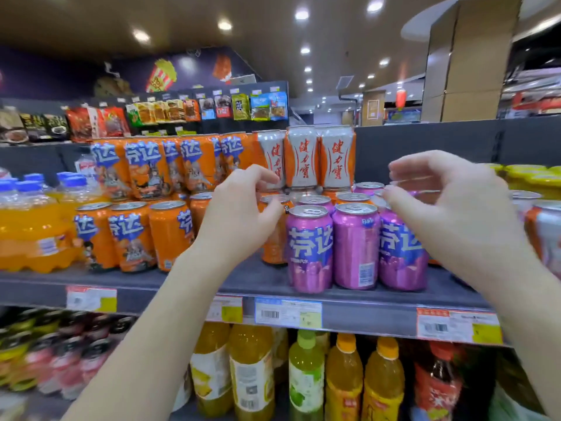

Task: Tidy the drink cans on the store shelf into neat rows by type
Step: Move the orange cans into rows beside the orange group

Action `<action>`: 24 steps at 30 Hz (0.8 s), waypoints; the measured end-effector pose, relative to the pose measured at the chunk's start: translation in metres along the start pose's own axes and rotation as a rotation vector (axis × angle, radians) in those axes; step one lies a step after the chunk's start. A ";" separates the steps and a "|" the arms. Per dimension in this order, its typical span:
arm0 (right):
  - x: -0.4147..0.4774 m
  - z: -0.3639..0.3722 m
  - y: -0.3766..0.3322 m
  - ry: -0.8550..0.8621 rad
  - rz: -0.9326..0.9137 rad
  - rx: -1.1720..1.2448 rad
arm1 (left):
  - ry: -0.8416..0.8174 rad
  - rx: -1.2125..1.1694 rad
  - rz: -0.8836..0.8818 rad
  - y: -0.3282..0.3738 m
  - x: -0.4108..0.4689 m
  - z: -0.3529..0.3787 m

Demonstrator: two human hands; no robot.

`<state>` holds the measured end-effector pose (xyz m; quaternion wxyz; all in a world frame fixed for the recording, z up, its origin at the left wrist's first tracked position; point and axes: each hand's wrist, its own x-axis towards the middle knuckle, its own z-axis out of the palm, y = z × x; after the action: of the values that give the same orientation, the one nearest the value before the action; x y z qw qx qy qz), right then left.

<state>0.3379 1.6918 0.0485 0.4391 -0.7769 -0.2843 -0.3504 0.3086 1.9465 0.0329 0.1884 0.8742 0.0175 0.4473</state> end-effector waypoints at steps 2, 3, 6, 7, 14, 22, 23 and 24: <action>0.018 0.027 -0.010 -0.130 -0.042 -0.021 | -0.131 0.043 0.004 -0.018 0.003 0.003; 0.026 0.040 -0.015 -0.187 -0.058 -0.011 | -0.185 0.045 0.012 -0.024 0.004 0.005; 0.048 0.067 -0.024 -0.301 -0.075 -0.012 | -0.273 0.021 0.030 -0.038 0.008 0.013; 0.054 0.073 -0.028 -0.342 -0.075 -0.042 | -0.291 0.012 0.027 -0.041 0.009 0.017; 0.075 0.103 -0.039 -0.570 0.012 -0.334 | -0.312 -0.165 0.011 -0.050 0.014 0.025; 0.094 0.116 -0.053 -0.711 0.188 -0.727 | -0.429 -0.105 0.070 -0.079 0.014 -0.028; 0.096 0.119 -0.056 -0.731 0.195 -0.747 | -0.450 -0.109 0.071 -0.083 0.014 -0.033; 0.097 0.121 -0.057 -0.743 0.196 -0.765 | -0.469 -0.116 0.073 -0.086 0.014 -0.036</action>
<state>0.3884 1.8378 0.1088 0.0253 -0.9758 -0.1987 -0.0880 0.3001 2.0403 0.0333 0.2210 0.9419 -0.0842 0.2386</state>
